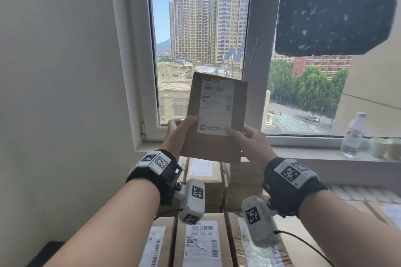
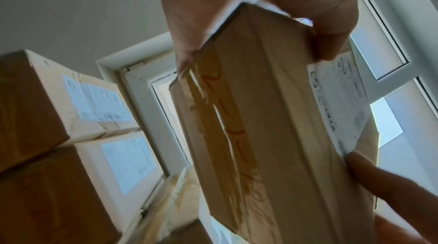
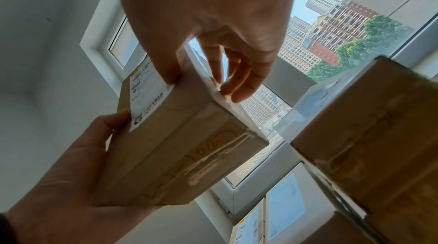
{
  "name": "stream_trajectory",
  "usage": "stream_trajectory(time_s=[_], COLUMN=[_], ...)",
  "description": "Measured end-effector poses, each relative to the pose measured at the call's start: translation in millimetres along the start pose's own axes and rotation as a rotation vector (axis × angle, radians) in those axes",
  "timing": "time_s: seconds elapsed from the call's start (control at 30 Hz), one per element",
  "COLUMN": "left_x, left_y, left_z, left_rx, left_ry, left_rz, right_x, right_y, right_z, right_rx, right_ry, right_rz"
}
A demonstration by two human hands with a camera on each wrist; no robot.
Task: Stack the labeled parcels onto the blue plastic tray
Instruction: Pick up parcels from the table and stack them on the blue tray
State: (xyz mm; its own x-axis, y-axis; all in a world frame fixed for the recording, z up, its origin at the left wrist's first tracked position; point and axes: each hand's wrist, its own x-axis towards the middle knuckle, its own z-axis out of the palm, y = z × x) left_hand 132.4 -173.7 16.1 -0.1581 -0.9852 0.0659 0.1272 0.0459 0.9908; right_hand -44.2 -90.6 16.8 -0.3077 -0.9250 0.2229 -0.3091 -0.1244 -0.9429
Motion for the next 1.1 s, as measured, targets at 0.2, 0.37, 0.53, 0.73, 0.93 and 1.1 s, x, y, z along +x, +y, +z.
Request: stream_trajectory(time_s=[0.2,0.37,0.53,0.73,0.93,1.1], left_x=[-4.1,-15.7,-29.7,-74.0,-131.5,-173.8], left_y=[-10.9,-15.4,-27.4,-49.3,-66.3,-101.2], left_z=[45.3,87.1,145.9,247.3,356.2,440.1], left_rx=[-0.083,-0.097,-0.093,-0.060,-0.055,-0.098], left_ry=[-0.075,-0.141,-0.245,-0.377,-0.448,-0.496], left_rz=[0.015,0.045,0.026,0.034,-0.006,-0.112], right_x=[-12.6,-24.8,-41.8,-73.8,-114.3,-145.4], right_y=[9.7,18.7,36.1,69.2,107.7,138.5], right_z=[-44.5,-86.0,-142.8,-245.7,-353.5,-435.7], right_rx=[0.051,0.118,0.156,0.166,0.132,0.142], right_ry=[0.140,0.161,0.195,0.197,0.212,0.253], right_rz=[0.042,0.048,0.073,0.108,0.203,0.228])
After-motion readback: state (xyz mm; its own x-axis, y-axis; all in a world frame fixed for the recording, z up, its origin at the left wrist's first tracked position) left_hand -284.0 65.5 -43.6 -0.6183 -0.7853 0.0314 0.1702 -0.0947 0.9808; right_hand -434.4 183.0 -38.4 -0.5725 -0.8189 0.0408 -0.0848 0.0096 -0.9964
